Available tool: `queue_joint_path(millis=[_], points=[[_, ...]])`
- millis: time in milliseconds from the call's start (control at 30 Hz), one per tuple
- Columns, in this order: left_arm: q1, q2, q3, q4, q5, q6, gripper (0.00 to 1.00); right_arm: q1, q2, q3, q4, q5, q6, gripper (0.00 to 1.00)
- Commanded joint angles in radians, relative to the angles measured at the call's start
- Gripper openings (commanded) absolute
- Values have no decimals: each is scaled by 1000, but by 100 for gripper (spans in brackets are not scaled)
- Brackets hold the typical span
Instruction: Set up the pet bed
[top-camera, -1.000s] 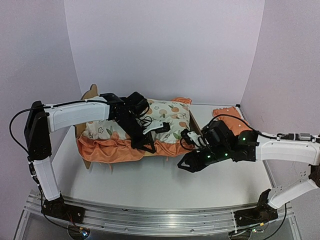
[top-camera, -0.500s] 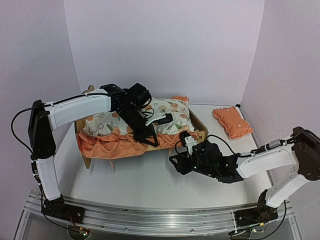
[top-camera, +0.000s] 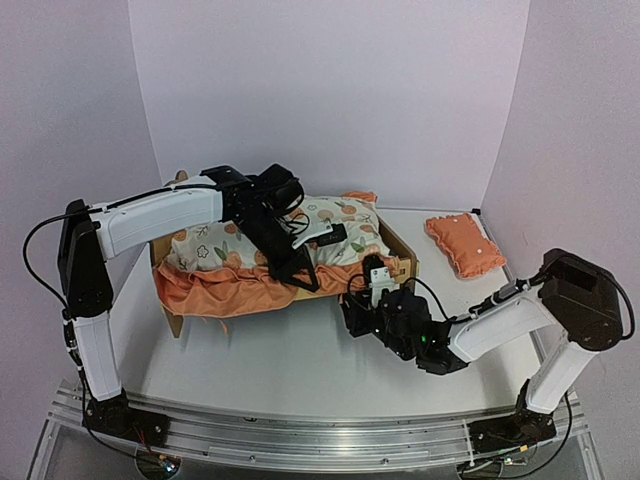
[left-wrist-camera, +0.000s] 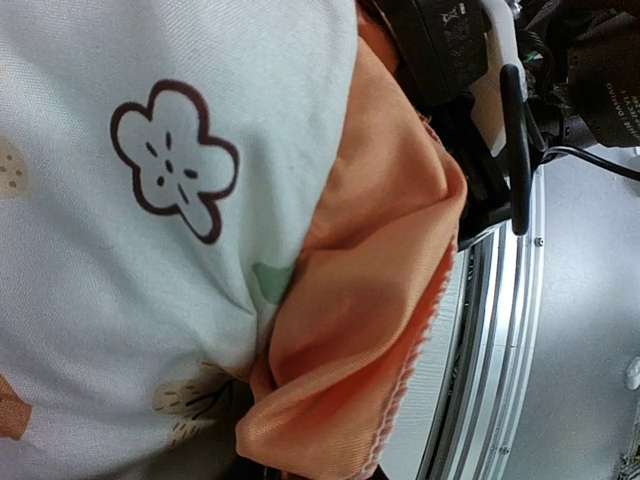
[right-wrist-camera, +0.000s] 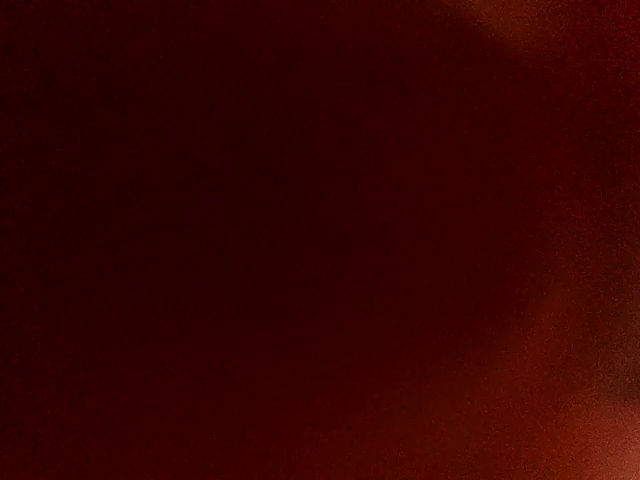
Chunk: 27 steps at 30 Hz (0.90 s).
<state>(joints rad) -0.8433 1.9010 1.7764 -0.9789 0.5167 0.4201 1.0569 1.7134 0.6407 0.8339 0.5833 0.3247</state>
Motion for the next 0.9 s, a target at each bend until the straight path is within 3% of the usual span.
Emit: queue_joint_path(millis=[0,167,267,400,567,867], points=[[3,-53,99,74,35,13,0,-1,34,37,127,62,-24,35],[16,-54,91,81,31,-3,0,0,22,10,127,38,-11,0],[50,-54,59,104,15,-2,0,0,-34,-55,80,34,18,0],[85,-55,-2,131,-7,37,0,-1,-151,-73,-231,-48,55,0],[115,-55,-97,179,-27,94,0,0,-258,-112,-426,-172,80,0],[170,-5,-245,276,-74,232,0,-1,-177,4,-650,-464,87,0]])
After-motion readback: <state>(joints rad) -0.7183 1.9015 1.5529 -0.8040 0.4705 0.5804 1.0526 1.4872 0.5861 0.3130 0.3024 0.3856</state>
